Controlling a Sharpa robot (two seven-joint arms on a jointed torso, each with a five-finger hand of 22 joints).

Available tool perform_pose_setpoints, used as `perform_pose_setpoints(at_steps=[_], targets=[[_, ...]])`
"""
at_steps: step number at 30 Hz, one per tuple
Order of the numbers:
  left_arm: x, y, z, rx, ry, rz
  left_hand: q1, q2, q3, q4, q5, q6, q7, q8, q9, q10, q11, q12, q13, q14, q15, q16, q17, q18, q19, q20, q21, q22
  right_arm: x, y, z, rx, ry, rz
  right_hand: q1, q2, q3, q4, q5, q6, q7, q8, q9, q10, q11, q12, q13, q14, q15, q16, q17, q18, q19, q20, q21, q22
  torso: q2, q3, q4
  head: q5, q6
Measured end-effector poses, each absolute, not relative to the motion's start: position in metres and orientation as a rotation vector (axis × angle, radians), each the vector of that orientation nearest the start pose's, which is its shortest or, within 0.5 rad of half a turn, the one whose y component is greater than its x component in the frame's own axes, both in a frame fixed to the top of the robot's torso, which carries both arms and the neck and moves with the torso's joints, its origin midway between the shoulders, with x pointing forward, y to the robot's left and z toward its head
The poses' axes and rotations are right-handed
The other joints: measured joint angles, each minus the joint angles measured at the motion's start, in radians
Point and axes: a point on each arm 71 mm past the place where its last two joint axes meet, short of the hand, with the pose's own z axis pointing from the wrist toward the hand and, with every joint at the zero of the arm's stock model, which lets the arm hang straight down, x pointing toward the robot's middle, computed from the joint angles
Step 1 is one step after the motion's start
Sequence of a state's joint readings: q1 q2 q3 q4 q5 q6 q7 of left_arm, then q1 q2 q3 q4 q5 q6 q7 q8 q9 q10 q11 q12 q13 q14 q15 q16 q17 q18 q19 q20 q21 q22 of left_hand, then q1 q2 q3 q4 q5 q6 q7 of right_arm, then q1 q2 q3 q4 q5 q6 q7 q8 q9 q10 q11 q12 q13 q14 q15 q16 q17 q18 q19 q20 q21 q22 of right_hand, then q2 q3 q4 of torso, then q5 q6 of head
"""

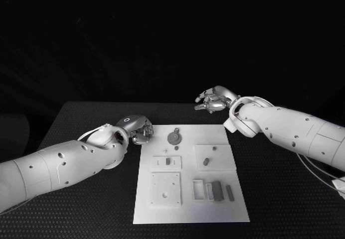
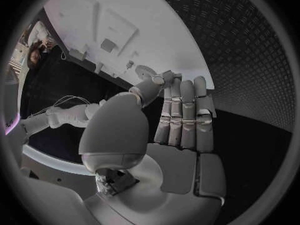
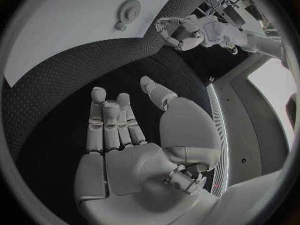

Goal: Assemble the parts on the task board

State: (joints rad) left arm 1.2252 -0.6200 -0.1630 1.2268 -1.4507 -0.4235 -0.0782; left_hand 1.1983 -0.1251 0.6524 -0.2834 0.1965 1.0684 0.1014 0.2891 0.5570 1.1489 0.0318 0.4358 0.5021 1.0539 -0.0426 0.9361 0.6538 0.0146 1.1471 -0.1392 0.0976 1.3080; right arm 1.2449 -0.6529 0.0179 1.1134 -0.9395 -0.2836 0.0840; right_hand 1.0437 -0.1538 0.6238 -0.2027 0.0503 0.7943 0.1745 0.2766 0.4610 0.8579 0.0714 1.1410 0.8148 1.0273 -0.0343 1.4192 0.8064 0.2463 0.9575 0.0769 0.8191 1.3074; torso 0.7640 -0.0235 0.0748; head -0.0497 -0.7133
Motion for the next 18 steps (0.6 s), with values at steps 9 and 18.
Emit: perform_pose_setpoints(at_steps=[9, 18], targets=[[0.524, 0.171, -0.219, 0.173, 1.625, -0.587, 0.000, 0.000, 0.000, 0.000, 0.000, 0.000, 0.000, 0.000, 0.000, 0.004, 0.004, 0.000, -0.001, 0.000, 0.000, -0.004, -0.001, 0.000, 0.000, 0.000, 0.000, 0.000, 0.563, -0.217, -0.174, 0.372, 1.663, 0.891, 0.000, 0.000, 0.000, 0.000, 0.000, 0.001, -0.001, 0.000, 0.000, 0.000, 0.000, 0.000, 0.000, 0.000, 0.000, 0.000, 0.000, 0.000, 0.000, 0.000, 0.000, 0.000, 0.000, -0.0005, 0.0001, 0.000, 0.002], [0.521, 0.167, -0.211, 0.149, 1.612, -0.630, 0.000, 0.000, 0.000, 0.000, 0.000, 0.000, 0.000, 0.000, 0.000, 0.004, 0.004, -0.004, -0.003, 0.000, 0.000, -0.004, -0.002, 0.000, 0.000, 0.000, -0.004, 0.000, 0.555, -0.199, -0.187, 0.429, 1.738, 0.959, -0.005, 0.005, 0.000, 0.000, 0.000, 0.007, 0.001, 0.004, 0.000, 0.000, 0.000, 0.004, -0.001, 0.000, 0.000, 0.000, -0.001, 0.000, 0.000, 0.000, 0.000, 0.000, 0.000, -0.0003, 0.0003, 0.000, 0.006]])
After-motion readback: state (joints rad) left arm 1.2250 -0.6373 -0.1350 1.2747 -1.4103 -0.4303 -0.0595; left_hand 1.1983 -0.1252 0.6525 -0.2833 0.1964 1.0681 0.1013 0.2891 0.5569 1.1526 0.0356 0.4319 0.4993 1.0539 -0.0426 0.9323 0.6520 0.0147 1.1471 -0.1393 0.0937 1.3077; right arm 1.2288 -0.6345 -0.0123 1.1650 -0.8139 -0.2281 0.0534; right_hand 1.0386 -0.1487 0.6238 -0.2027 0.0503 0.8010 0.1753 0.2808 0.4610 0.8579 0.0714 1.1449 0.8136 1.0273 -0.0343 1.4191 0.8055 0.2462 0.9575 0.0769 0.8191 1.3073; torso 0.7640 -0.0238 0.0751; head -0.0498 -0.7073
